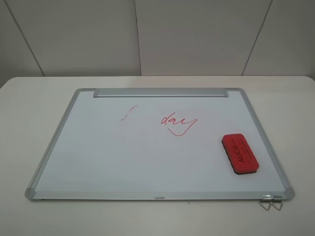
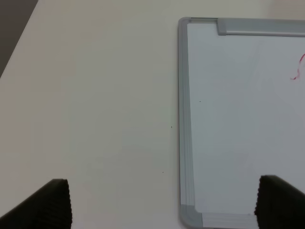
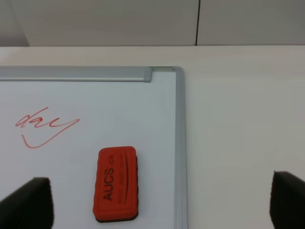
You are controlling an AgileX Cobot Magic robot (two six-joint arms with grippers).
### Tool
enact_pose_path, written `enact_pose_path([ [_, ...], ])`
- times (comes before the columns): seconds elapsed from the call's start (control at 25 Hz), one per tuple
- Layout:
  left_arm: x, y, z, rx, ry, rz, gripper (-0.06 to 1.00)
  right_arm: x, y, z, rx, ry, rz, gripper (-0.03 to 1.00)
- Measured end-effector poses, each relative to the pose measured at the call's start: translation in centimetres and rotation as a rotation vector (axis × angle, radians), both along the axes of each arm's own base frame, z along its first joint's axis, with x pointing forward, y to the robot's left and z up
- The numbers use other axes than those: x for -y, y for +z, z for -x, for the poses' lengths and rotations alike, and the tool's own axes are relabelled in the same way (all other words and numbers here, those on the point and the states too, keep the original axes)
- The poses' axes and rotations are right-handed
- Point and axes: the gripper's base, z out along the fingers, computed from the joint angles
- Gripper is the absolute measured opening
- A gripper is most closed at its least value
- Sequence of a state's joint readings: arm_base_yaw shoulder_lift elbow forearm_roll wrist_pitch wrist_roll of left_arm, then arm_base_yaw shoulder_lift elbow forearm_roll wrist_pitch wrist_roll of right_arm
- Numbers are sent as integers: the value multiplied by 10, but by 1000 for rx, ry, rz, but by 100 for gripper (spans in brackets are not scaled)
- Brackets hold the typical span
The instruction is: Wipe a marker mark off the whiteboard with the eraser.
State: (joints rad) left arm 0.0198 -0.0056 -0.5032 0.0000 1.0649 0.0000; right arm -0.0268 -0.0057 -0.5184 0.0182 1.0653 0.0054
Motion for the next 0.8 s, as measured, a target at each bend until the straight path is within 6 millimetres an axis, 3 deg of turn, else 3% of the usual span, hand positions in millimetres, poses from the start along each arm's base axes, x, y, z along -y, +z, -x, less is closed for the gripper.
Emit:
enact_pose_path([
  [0.8, 0, 0, 0, 0, 0, 0, 77, 0, 0, 0, 0, 0, 0, 83],
])
